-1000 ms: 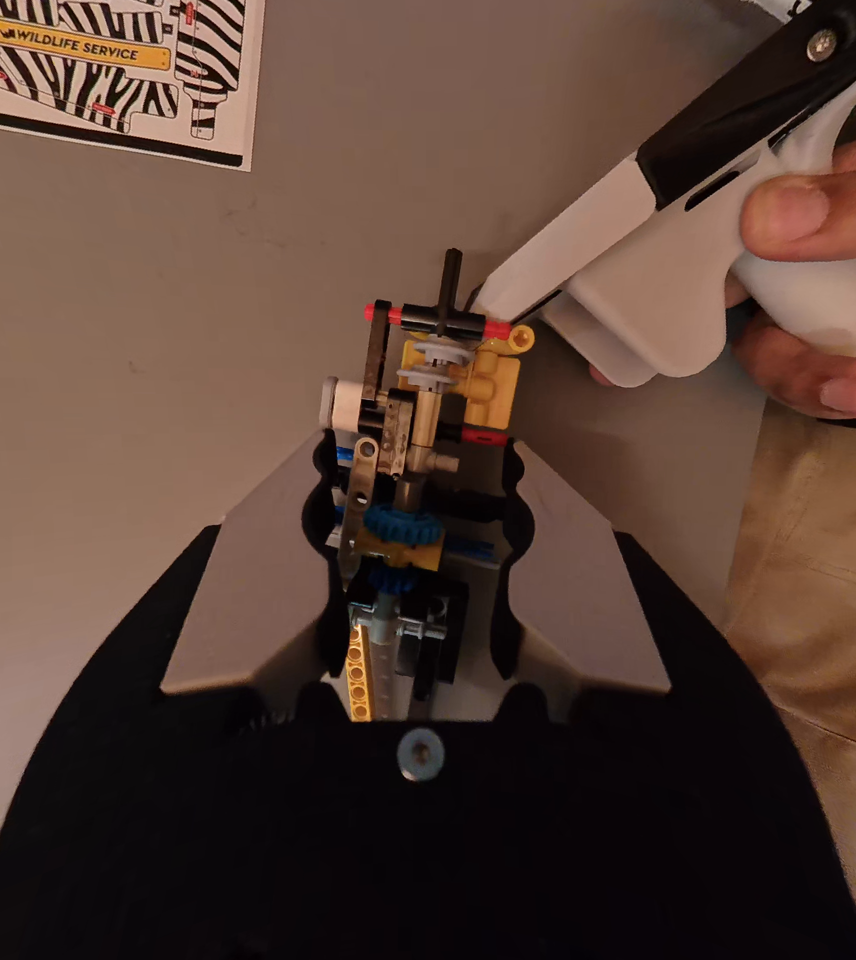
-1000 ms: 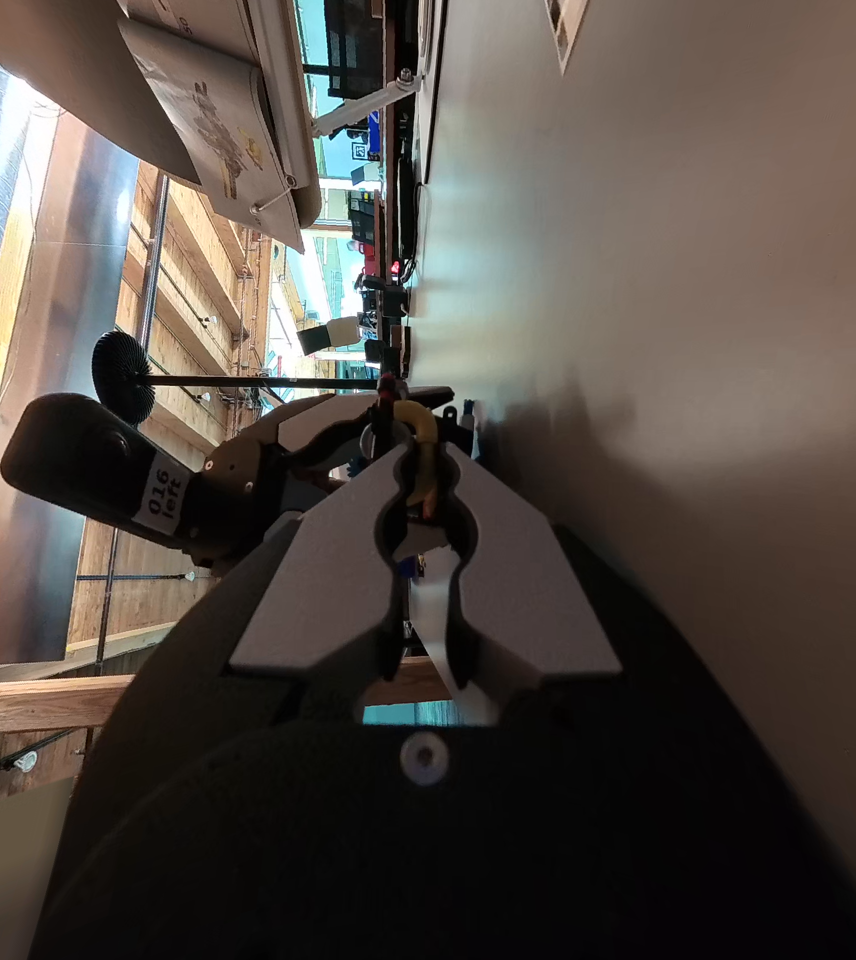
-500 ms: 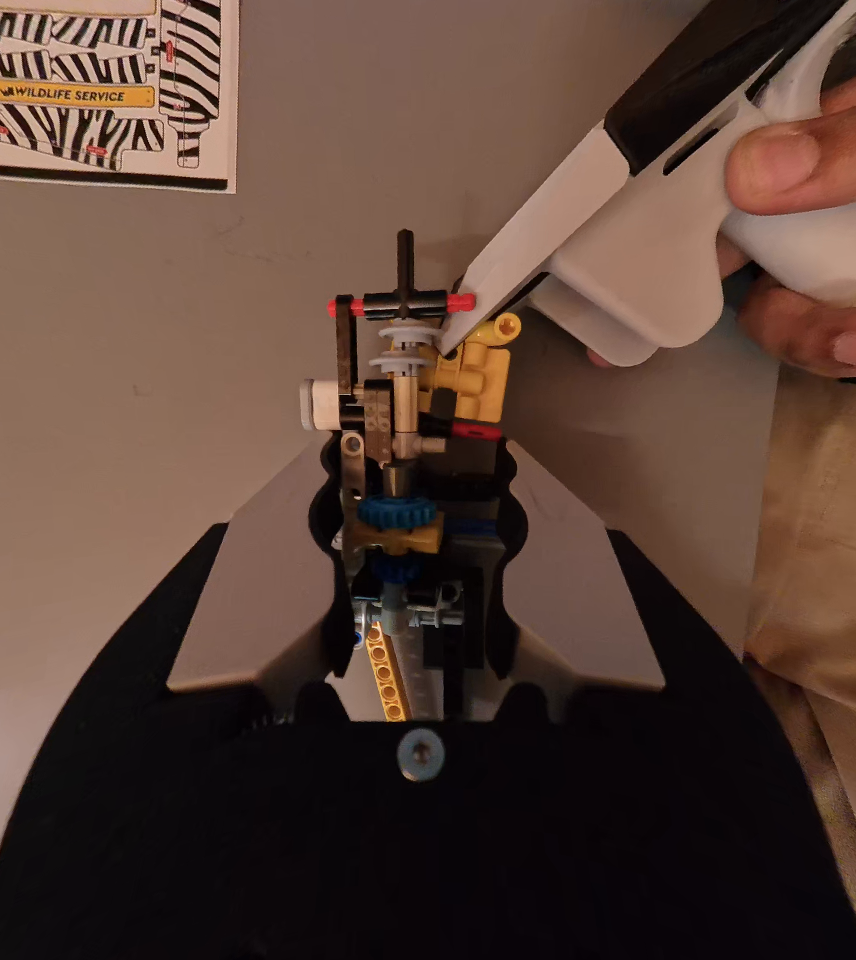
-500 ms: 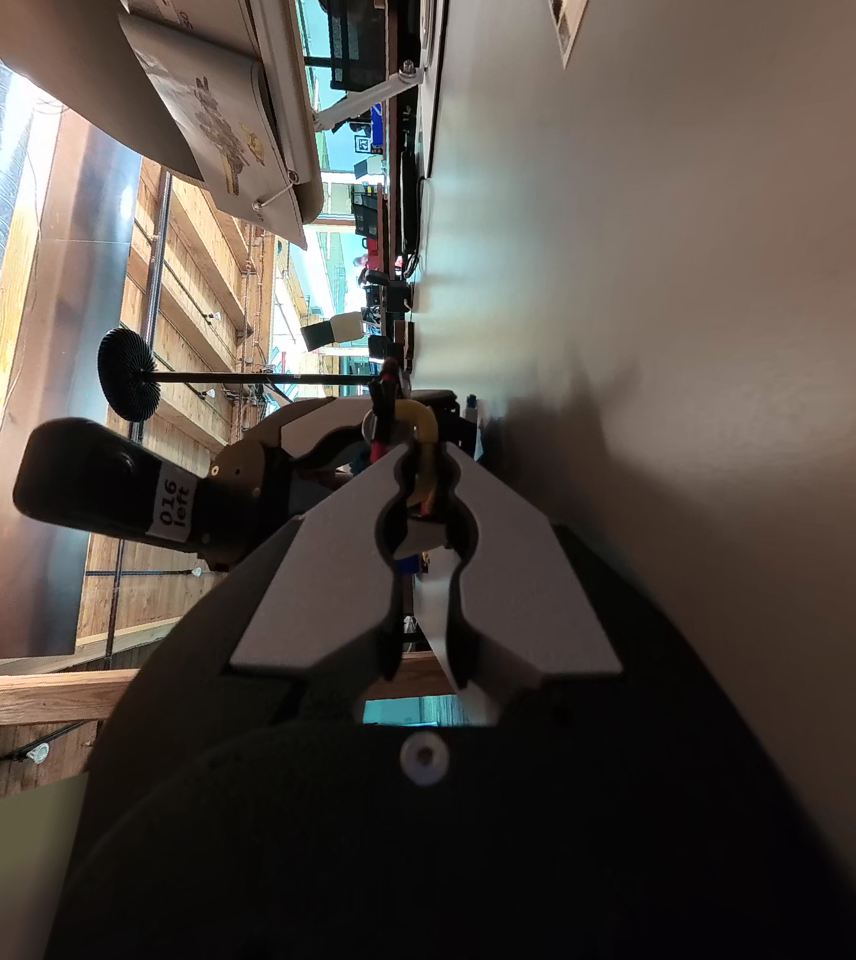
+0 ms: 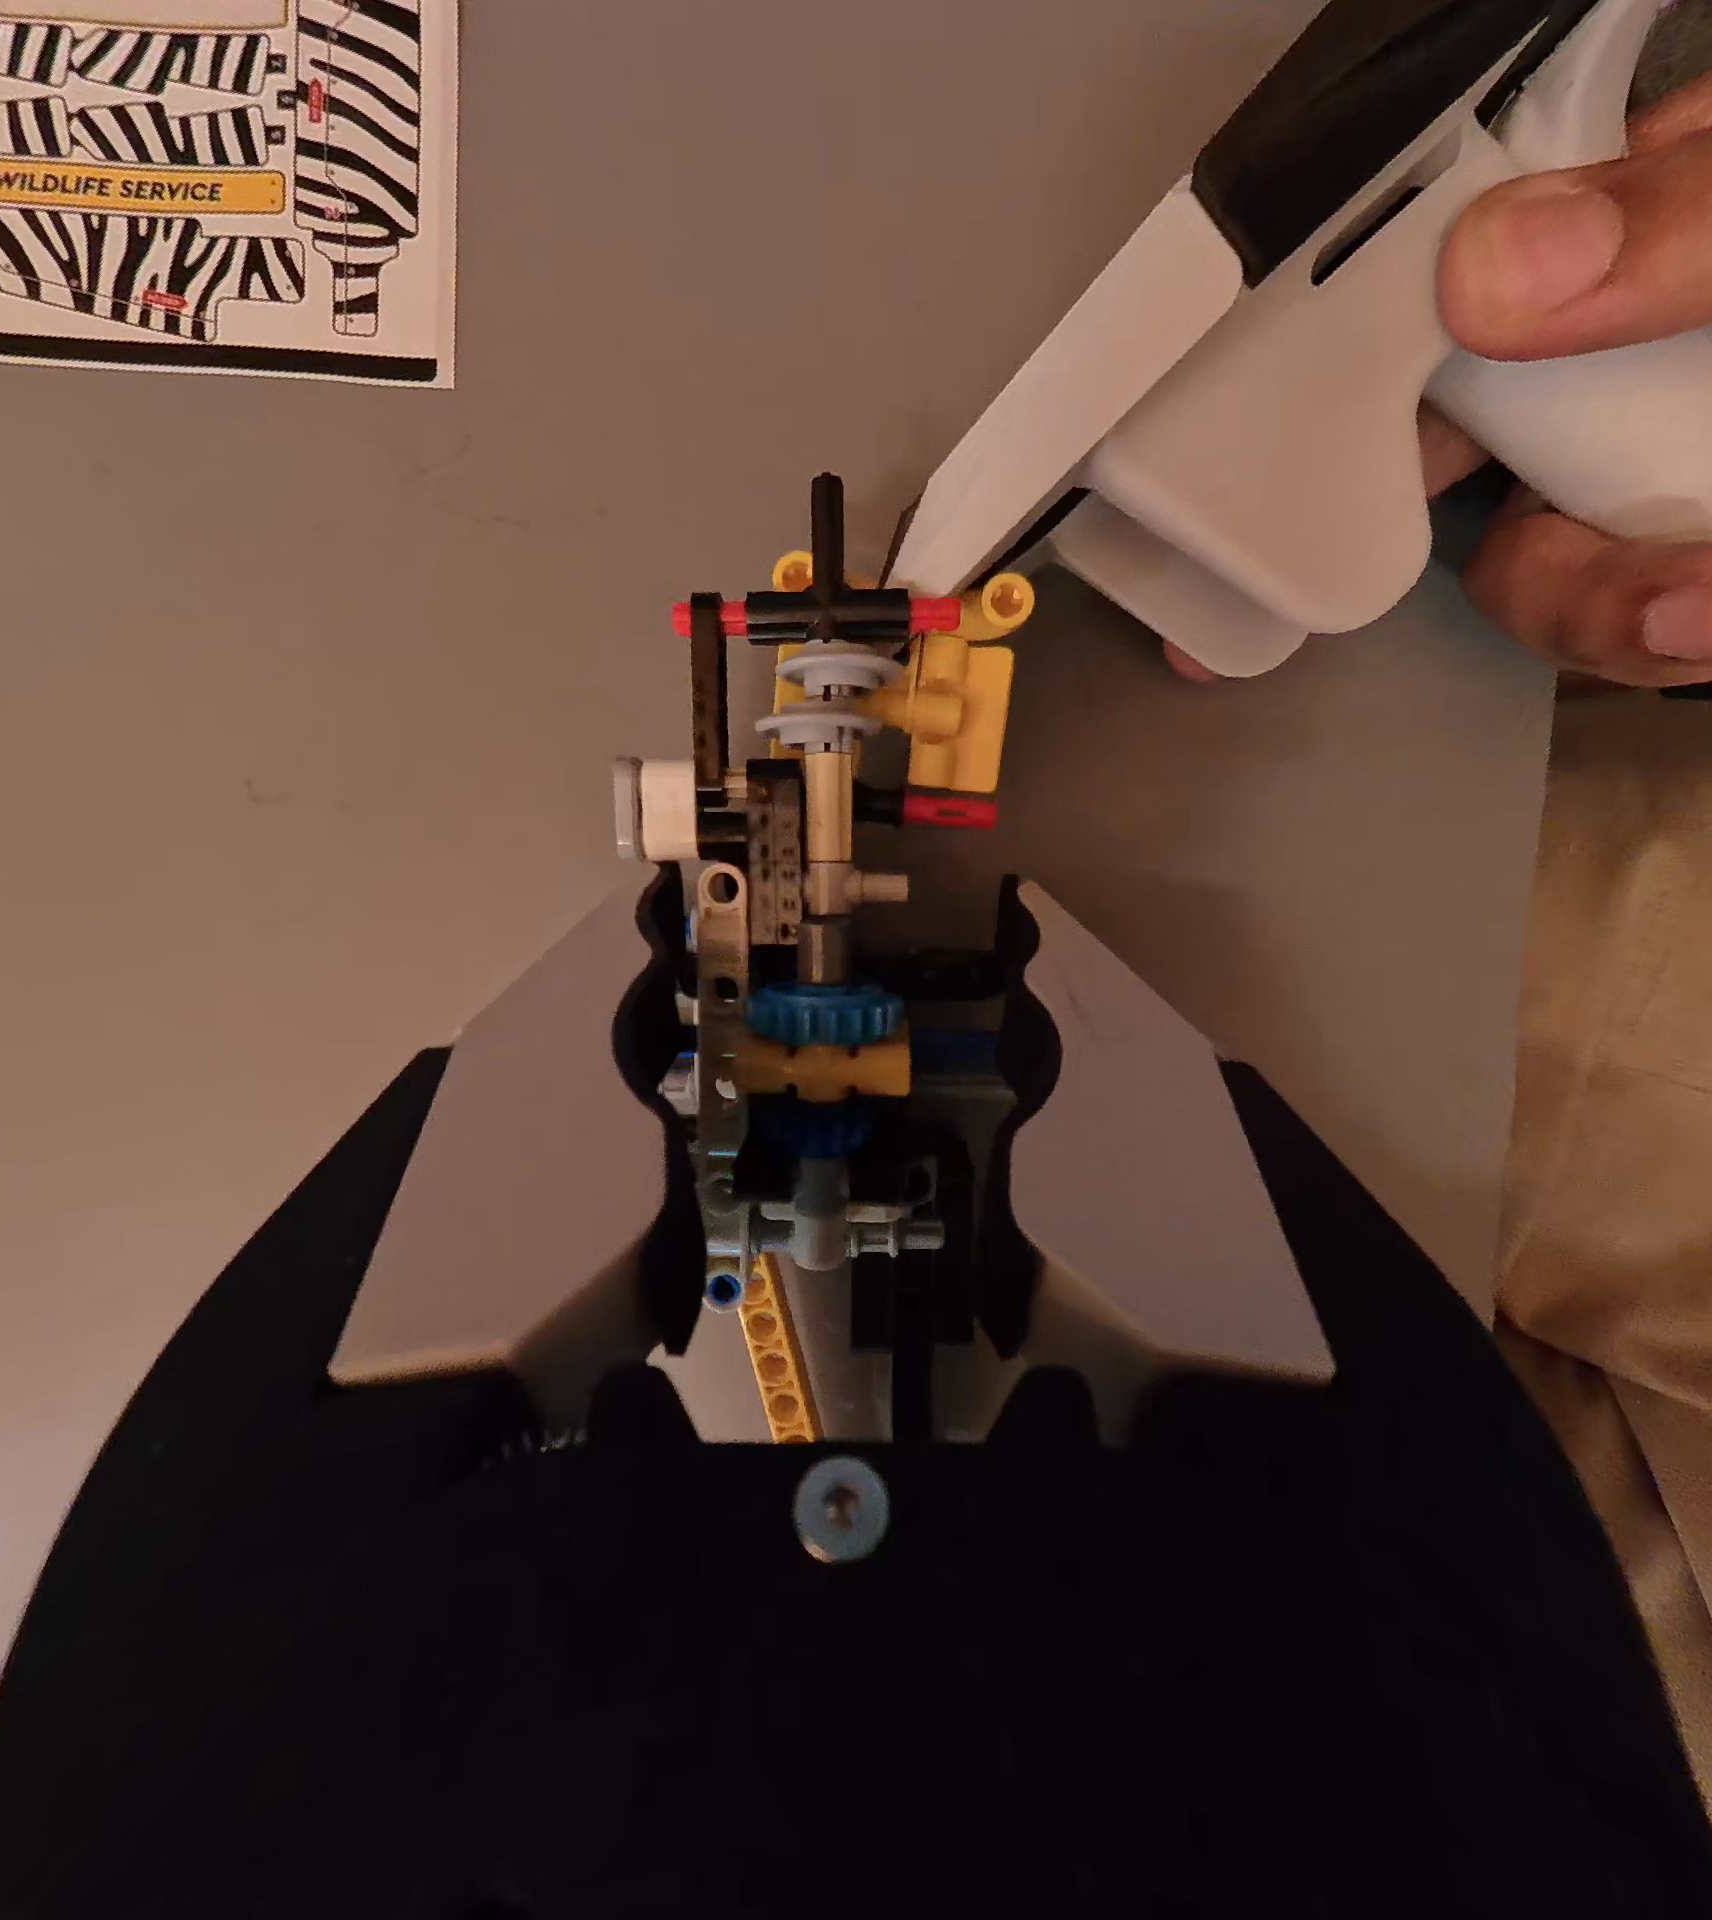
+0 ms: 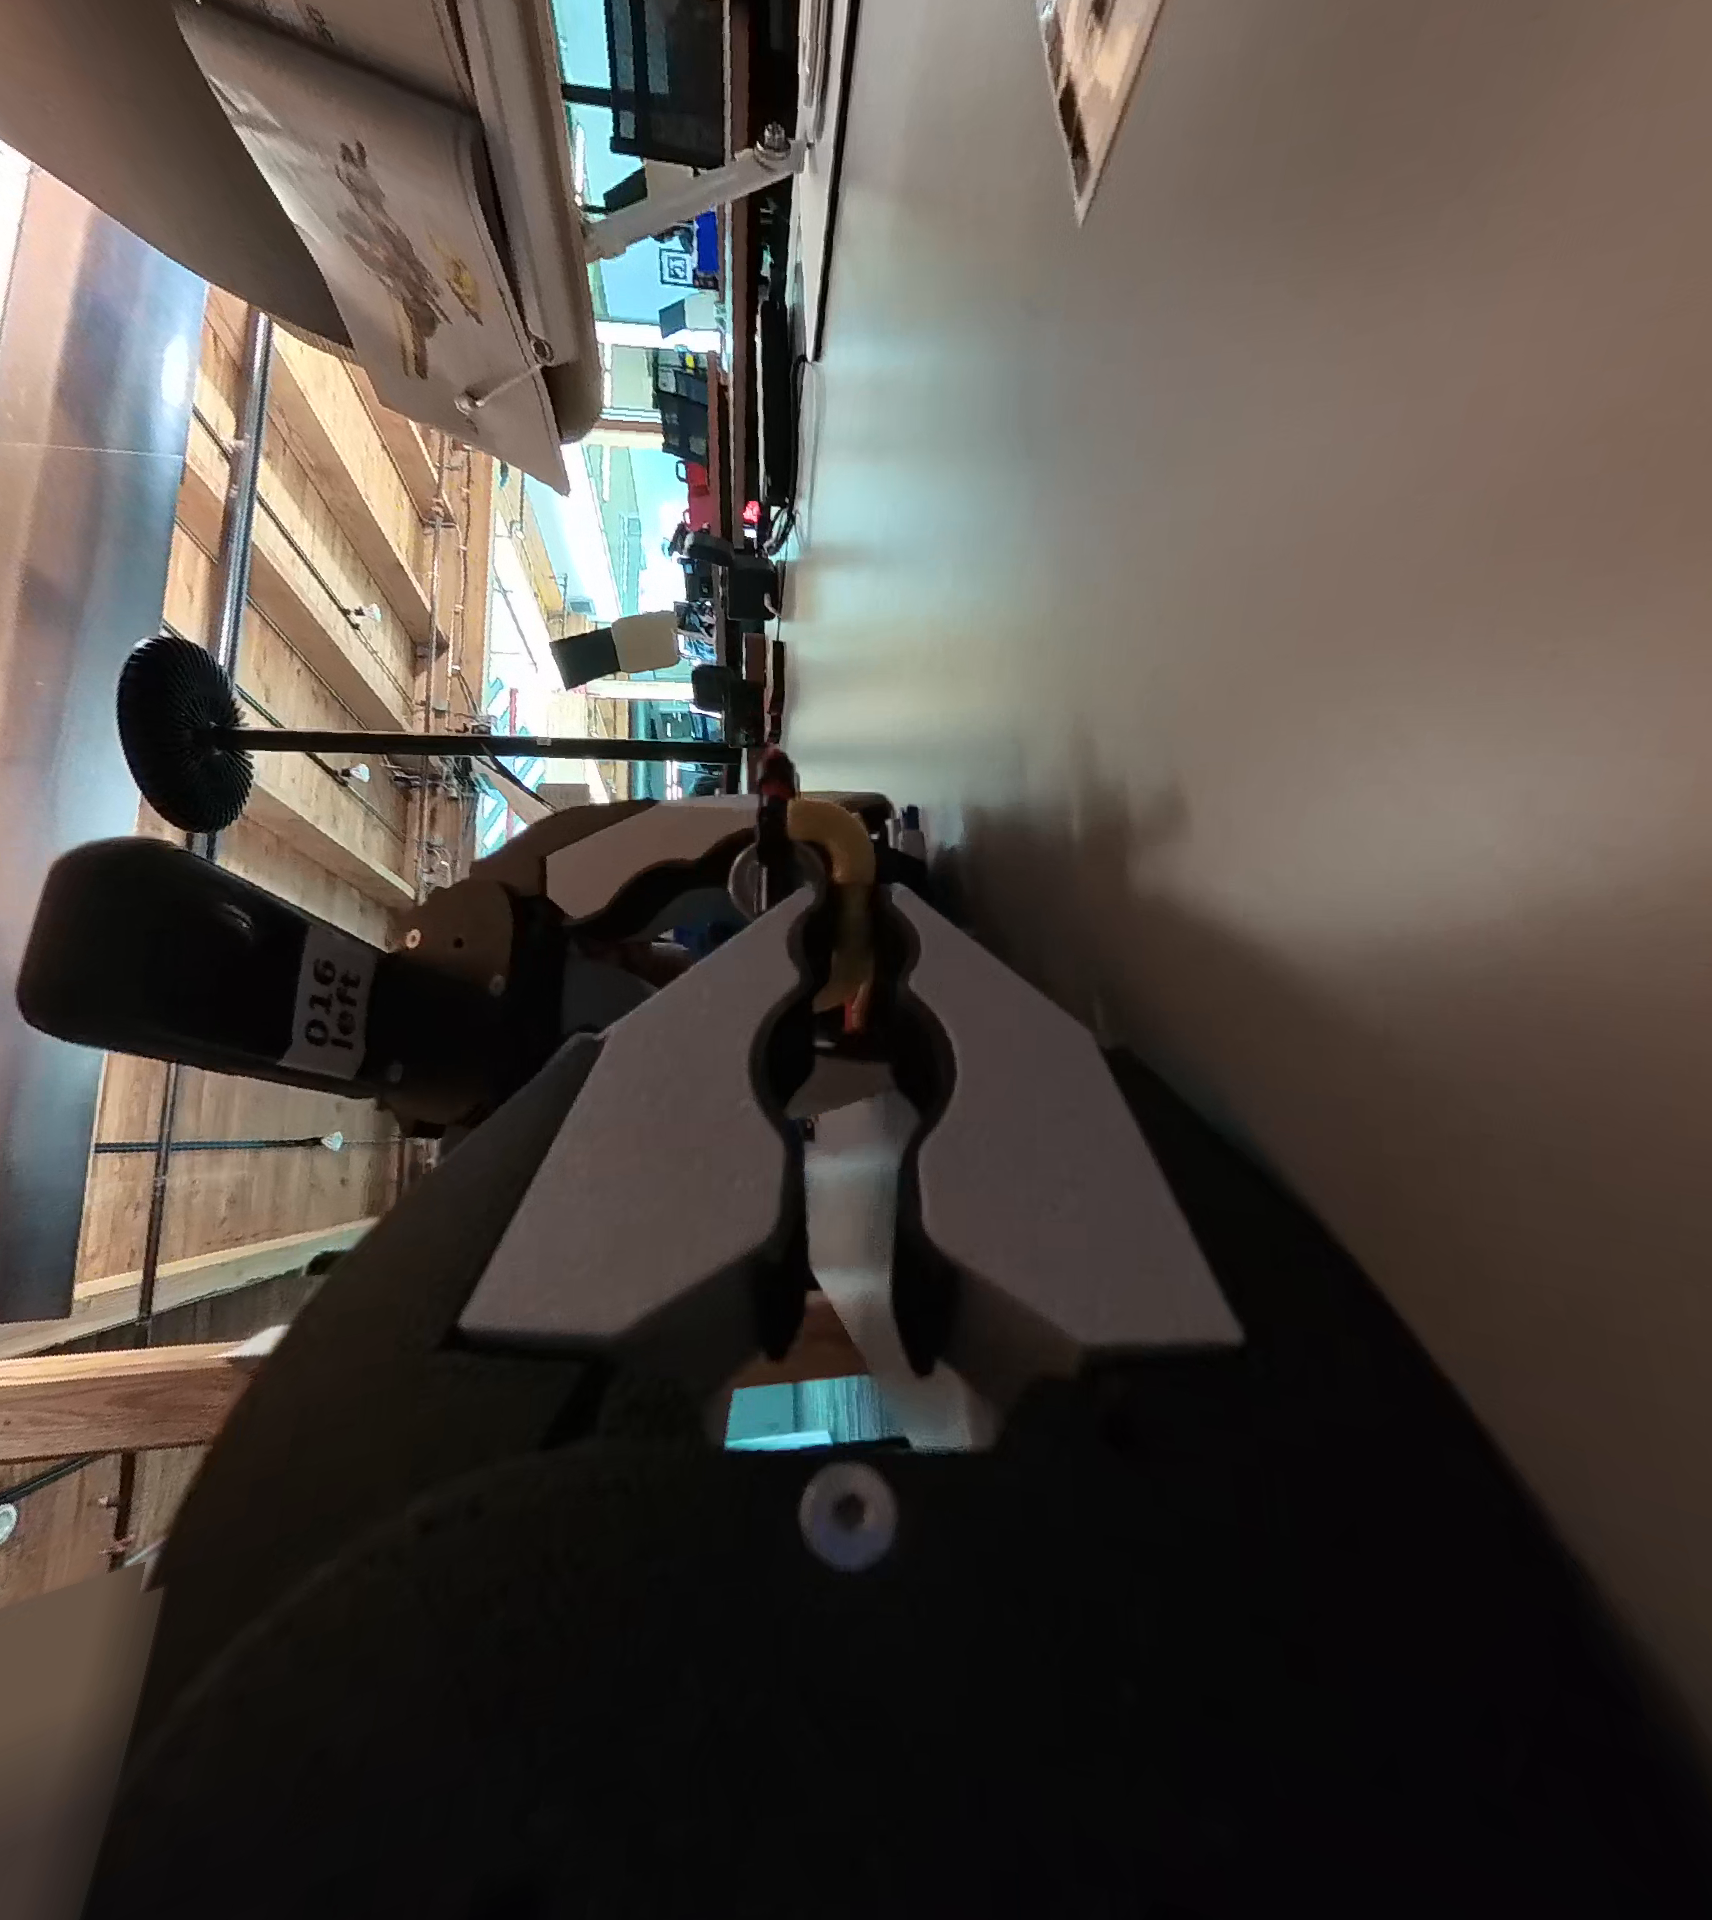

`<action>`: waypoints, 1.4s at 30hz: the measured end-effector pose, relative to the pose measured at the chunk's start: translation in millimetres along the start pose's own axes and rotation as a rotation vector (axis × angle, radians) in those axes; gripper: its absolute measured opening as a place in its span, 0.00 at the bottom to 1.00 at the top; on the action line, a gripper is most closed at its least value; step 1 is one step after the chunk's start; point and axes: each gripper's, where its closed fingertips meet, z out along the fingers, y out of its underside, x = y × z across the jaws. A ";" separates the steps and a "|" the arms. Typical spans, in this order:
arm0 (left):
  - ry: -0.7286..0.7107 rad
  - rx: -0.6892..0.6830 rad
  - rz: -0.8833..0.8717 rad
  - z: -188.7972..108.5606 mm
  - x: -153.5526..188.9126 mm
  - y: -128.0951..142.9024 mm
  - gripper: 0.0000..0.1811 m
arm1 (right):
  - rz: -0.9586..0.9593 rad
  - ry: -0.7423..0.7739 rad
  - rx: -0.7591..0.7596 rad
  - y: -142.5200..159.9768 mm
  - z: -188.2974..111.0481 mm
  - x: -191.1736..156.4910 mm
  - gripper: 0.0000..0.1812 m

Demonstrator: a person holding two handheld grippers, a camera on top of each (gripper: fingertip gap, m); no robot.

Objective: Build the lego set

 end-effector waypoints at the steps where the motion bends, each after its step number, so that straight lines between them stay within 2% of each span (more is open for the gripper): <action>1: 0.004 0.002 -0.003 0.5 0.1 0.0 0.36 | -0.005 0.008 -0.008 0.2 0.2 0.8 0.03; 7: 0.012 0.013 -0.020 4.7 -0.6 -0.8 0.40 | -0.016 0.025 -0.028 0.3 1.8 2.6 0.03; 14: 0.038 0.022 -0.021 4.8 1.2 -1.5 0.36 | -0.002 0.013 -0.042 1.6 4.5 1.0 0.03; 18: 0.027 0.023 -0.021 4.7 -0.3 -0.5 0.36 | 0.032 -0.022 -0.055 3.9 3.2 -2.7 0.03; 29: 0.033 0.027 -0.030 3.5 -0.1 1.2 0.36 | -0.070 0.052 -0.128 12.5 1.4 4.8 0.03; 42: 0.065 0.027 -0.024 0.6 6.7 4.1 0.38 | -0.070 0.021 -0.226 21.7 0.1 1.3 0.03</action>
